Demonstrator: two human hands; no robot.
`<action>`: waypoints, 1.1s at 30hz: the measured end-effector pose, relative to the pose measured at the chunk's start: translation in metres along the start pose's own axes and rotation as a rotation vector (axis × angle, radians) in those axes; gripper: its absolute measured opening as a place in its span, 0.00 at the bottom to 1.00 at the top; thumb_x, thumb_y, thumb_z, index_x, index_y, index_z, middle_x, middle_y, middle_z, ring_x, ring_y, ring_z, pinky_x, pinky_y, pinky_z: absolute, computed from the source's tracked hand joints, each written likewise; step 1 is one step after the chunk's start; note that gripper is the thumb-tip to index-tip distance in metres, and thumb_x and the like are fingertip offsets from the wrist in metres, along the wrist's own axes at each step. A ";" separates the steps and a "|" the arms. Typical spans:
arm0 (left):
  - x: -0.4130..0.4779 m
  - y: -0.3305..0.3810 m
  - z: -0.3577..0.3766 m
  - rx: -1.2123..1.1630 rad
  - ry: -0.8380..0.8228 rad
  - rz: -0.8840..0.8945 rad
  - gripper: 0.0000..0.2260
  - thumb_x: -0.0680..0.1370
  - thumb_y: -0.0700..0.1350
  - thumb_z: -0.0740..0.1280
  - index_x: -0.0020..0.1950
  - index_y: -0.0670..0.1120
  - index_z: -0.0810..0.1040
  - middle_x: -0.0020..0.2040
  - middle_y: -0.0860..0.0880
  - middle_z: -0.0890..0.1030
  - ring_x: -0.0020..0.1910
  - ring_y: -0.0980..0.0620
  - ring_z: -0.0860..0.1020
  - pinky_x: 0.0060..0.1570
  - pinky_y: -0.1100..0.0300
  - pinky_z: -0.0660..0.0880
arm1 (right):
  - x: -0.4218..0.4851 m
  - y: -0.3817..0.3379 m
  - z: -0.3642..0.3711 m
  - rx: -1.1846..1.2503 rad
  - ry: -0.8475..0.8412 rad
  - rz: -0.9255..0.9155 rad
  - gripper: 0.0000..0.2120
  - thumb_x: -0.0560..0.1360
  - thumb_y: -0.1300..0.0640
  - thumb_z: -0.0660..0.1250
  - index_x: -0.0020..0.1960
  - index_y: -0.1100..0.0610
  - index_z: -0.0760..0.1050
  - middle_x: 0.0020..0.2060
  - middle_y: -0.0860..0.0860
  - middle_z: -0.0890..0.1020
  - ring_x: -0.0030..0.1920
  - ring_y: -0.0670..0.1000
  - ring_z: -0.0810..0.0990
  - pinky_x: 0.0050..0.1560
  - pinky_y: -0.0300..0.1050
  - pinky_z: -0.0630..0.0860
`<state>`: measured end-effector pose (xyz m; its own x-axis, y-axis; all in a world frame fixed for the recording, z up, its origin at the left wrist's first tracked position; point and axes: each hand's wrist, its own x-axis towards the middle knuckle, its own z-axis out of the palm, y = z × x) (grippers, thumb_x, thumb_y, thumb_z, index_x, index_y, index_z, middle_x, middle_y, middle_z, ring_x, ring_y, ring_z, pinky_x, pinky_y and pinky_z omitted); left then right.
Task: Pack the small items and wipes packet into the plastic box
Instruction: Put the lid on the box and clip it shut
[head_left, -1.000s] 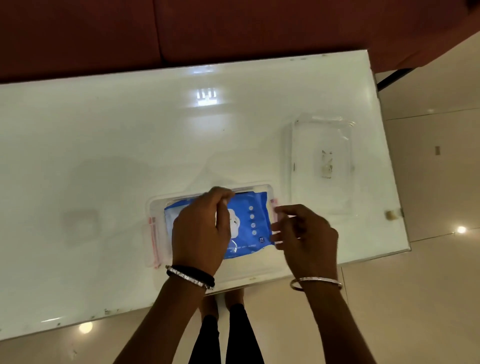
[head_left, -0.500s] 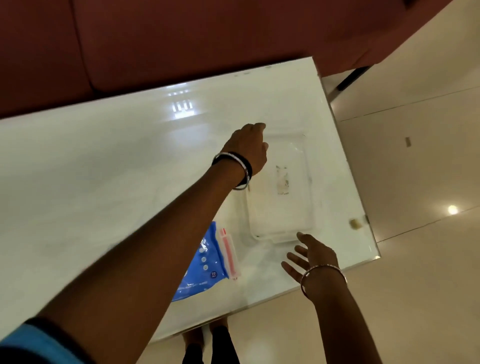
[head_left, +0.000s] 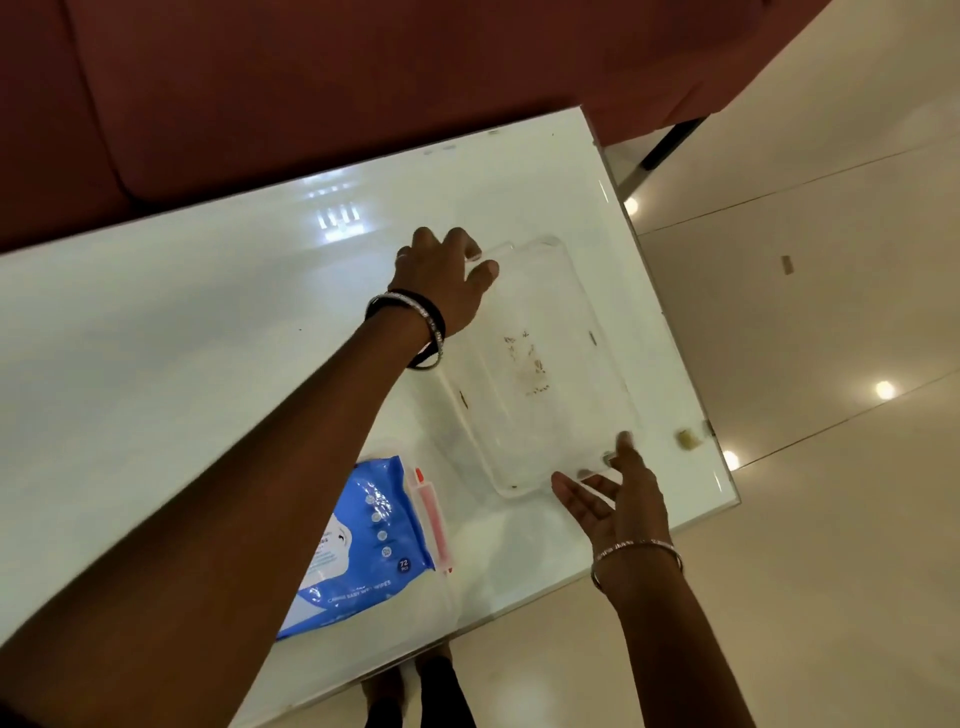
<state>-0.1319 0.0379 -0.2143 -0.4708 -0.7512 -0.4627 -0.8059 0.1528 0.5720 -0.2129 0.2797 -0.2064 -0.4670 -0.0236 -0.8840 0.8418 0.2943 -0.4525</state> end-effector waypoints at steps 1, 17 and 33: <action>-0.007 -0.002 -0.006 -0.110 0.050 0.006 0.17 0.80 0.56 0.59 0.62 0.47 0.73 0.62 0.40 0.70 0.63 0.41 0.71 0.59 0.50 0.71 | -0.004 0.000 -0.002 0.053 -0.004 -0.031 0.22 0.76 0.41 0.67 0.55 0.60 0.73 0.48 0.62 0.77 0.36 0.61 0.87 0.37 0.51 0.84; -0.194 -0.106 -0.074 -1.123 0.355 -0.090 0.13 0.80 0.36 0.61 0.60 0.47 0.78 0.58 0.48 0.82 0.53 0.47 0.77 0.54 0.52 0.74 | -0.066 0.014 0.033 -0.084 -0.308 -0.603 0.12 0.72 0.72 0.70 0.45 0.54 0.80 0.45 0.49 0.82 0.45 0.48 0.84 0.55 0.42 0.80; -0.342 -0.196 -0.023 -0.647 0.425 -0.166 0.28 0.75 0.37 0.55 0.76 0.48 0.61 0.71 0.62 0.67 0.66 0.76 0.66 0.63 0.80 0.63 | -0.092 0.107 0.021 -0.360 -0.508 -0.755 0.21 0.74 0.65 0.71 0.63 0.48 0.79 0.62 0.46 0.82 0.65 0.46 0.79 0.59 0.35 0.77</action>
<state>0.1954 0.2501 -0.1526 -0.0807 -0.9323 -0.3527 -0.4237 -0.2882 0.8587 -0.0741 0.2932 -0.1763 -0.6054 -0.7095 -0.3606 0.1973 0.3051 -0.9317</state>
